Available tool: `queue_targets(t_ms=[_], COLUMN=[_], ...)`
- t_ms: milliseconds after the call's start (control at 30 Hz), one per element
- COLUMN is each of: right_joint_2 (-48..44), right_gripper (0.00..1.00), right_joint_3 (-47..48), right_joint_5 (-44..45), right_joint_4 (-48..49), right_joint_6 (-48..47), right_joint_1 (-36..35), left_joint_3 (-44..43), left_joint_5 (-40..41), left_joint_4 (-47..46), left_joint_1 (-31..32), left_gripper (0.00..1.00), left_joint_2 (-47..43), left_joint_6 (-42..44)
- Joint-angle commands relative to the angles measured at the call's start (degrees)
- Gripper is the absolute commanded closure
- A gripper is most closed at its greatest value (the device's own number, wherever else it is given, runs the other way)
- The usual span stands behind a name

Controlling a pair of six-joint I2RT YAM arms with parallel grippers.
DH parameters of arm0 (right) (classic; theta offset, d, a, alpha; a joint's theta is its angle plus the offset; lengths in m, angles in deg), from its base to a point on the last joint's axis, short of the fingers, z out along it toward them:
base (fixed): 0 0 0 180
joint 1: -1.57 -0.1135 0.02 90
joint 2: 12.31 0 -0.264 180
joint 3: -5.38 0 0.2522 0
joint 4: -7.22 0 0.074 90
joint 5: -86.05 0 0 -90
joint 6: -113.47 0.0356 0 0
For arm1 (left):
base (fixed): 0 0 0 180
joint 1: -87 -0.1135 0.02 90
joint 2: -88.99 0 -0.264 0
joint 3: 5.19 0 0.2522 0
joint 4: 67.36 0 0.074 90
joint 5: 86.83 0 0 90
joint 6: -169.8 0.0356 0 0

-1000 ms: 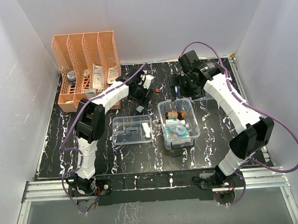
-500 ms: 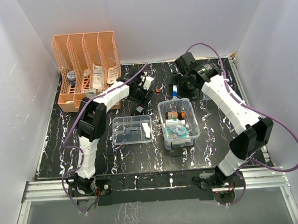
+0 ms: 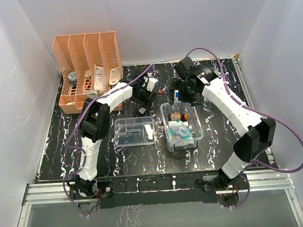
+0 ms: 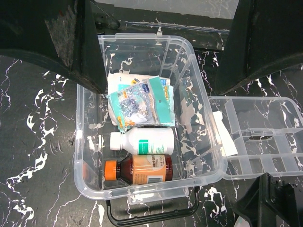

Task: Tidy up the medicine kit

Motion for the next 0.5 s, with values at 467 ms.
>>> queue_targets(t_ms=[467], right_joint_2=[-5.11], right_gripper=[0.02], right_joint_3=[-1.50], right_joint_5=[1.03], right_joint_4=[2.54], right_joint_6=[1.33], right_joint_1=[-0.38], left_joint_3=[-0.27], left_joint_5=[-3.23], left_joint_4=[0.72], left_joint_1=[-0.96], left_gripper=[0.48], left_joint_2=[2.64], left_joint_6=[7.77])
